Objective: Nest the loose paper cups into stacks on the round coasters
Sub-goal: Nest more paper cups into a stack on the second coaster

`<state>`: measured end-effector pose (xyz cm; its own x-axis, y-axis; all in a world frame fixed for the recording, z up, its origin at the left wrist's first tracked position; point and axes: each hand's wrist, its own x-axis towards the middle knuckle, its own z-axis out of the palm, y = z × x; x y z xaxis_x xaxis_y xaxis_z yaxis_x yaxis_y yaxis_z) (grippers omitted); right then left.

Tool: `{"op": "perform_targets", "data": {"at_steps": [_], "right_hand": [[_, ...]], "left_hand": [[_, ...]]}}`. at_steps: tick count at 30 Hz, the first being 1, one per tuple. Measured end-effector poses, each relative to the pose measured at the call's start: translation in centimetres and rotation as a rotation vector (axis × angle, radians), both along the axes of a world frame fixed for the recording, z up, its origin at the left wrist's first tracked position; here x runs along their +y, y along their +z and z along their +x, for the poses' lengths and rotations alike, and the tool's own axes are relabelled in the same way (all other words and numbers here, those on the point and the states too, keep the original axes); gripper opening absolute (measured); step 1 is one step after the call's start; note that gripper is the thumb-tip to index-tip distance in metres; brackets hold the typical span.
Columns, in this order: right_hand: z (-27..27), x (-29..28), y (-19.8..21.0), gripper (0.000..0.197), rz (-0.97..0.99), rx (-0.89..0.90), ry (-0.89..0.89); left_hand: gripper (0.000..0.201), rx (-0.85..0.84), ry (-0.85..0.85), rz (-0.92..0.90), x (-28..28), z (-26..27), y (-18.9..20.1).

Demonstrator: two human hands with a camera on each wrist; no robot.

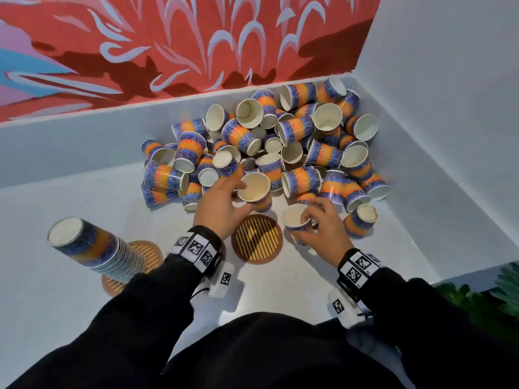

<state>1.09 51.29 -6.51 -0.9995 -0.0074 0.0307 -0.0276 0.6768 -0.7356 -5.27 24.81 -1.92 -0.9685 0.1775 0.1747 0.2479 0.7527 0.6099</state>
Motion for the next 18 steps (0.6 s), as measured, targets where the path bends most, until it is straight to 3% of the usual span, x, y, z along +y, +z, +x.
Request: {"op": "perform_targets", "data": {"at_steps": [4,8,12,18], "right_hand": [[-0.3,-1.0,-0.5,0.062,-0.161,0.022,0.031],[-0.4,-2.2,-0.4,0.089,-0.299,0.008,0.041],[-0.3,-3.0,-0.5,0.097,-0.334,0.013,0.104],[0.1,-4.0,-0.2,0.106,-0.411,-0.073,0.237]], "left_hand": [[0.027,0.096,-0.024,0.134,-0.4,2.1,2.3],[0.031,0.052,-0.149,-0.016,-0.3,3.0,2.6],[0.043,-0.001,-0.288,-0.156,-0.4,3.1,1.6],[0.095,-0.228,-0.424,0.013,0.3,3.8,-1.1]]}}
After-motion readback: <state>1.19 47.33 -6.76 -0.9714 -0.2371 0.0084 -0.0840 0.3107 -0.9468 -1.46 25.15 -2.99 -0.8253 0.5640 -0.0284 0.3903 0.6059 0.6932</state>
